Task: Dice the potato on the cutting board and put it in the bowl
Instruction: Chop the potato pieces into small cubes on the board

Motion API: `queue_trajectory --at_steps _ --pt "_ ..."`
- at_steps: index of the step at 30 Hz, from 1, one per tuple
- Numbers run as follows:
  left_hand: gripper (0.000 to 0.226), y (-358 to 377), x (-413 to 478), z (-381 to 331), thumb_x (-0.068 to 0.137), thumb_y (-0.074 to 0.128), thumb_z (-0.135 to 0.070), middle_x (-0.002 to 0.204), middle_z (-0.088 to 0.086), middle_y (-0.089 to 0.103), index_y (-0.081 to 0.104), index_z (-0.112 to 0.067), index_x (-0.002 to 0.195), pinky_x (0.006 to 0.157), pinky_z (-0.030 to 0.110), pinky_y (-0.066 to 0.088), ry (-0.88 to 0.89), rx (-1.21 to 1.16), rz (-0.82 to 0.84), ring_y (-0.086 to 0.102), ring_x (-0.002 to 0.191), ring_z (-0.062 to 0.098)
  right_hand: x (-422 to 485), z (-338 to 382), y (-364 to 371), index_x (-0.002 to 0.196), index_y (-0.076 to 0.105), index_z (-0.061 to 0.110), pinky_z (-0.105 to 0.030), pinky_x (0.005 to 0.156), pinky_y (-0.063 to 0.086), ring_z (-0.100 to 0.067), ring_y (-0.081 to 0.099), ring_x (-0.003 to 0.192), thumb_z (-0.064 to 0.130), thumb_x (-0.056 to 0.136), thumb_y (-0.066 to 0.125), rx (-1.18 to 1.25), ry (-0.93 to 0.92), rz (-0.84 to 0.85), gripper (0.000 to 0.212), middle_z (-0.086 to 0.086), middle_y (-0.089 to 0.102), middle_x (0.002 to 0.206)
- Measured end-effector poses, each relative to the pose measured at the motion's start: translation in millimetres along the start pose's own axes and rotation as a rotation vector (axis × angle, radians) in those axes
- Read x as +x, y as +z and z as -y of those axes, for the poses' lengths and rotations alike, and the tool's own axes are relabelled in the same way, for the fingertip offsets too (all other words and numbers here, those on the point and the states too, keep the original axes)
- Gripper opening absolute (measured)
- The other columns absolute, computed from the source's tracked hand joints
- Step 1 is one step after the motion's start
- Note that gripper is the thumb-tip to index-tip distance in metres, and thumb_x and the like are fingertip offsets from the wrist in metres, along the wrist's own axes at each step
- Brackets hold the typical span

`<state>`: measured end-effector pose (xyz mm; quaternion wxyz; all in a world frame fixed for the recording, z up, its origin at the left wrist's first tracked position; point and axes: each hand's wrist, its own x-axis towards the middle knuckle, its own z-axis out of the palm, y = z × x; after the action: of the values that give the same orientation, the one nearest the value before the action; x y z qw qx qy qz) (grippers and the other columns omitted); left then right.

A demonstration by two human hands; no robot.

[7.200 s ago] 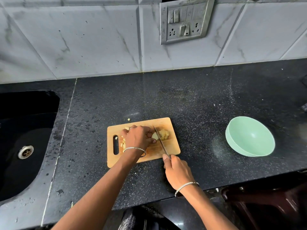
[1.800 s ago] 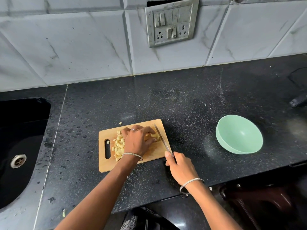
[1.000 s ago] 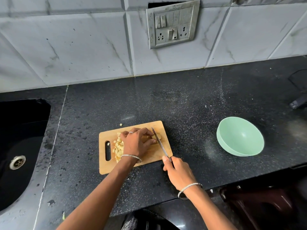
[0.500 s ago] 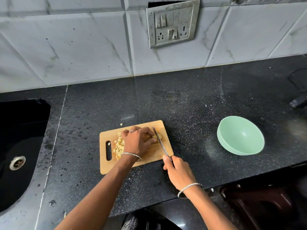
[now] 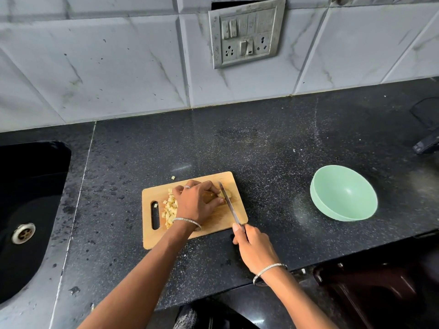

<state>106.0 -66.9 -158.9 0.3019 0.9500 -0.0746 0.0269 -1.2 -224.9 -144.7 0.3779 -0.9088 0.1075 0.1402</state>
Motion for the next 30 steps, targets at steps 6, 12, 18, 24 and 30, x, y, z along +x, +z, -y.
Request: queue_trajectory --at_steps 6,12,18,24,30 --pt "0.023 -1.7 -3.0 3.7 0.07 0.076 -0.053 0.081 -0.02 0.065 0.063 -0.038 0.082 0.093 0.043 0.027 -0.018 -0.028 -0.022 0.052 0.104 0.009 -0.5 2.5 -1.6 0.083 0.064 0.015 -0.031 0.064 0.038 -0.013 0.052 0.064 0.045 0.101 0.036 0.051 0.013 0.023 0.045 0.011 0.055 0.064" --pt "0.028 -6.8 -4.5 9.1 0.067 0.076 -0.058 0.083 -0.023 0.063 0.061 -0.038 0.08 0.093 0.043 0.028 -0.019 0.004 -0.01 0.052 0.105 0.008 3.7 -3.0 0.3 0.075 0.061 0.018 -0.024 0.047 0.029 -0.008 0.042 0.048 0.05 0.099 0.039 0.191 0.081 0.016 0.046 0.009 0.05 0.051" --pt "0.033 -16.5 -2.7 6.8 0.068 0.077 -0.055 0.092 -0.027 0.063 0.064 -0.04 0.094 0.091 0.04 0.024 0.002 0.032 0.03 0.05 0.112 0.008 4.2 -3.4 0.6 0.091 0.061 0.016 -0.037 0.076 0.044 -0.025 0.061 0.086 0.048 0.101 0.03 -0.074 -0.008 0.007 0.046 -0.001 0.068 0.09" --pt "0.026 -19.8 -5.7 5.4 0.07 0.077 -0.051 0.085 -0.027 0.056 0.068 -0.039 0.091 0.086 0.036 0.02 -0.007 0.06 0.026 0.049 0.112 0.01 2.6 -0.3 11.2 0.093 0.057 0.02 -0.038 0.079 0.045 -0.029 0.061 0.095 0.052 0.1 0.027 -0.123 -0.016 -0.001 0.044 -0.002 0.069 0.097" --pt "0.03 -14.9 -13.6 11.8 0.069 0.074 -0.058 0.1 -0.022 0.066 0.065 -0.044 0.094 0.086 0.038 0.023 0.034 0.099 0.002 0.049 0.11 0.012 2.9 3.1 10.4 0.091 0.061 0.017 -0.039 0.082 0.046 -0.026 0.062 0.092 0.05 0.1 0.031 -0.067 -0.031 0.021 0.046 0.002 0.07 0.094"
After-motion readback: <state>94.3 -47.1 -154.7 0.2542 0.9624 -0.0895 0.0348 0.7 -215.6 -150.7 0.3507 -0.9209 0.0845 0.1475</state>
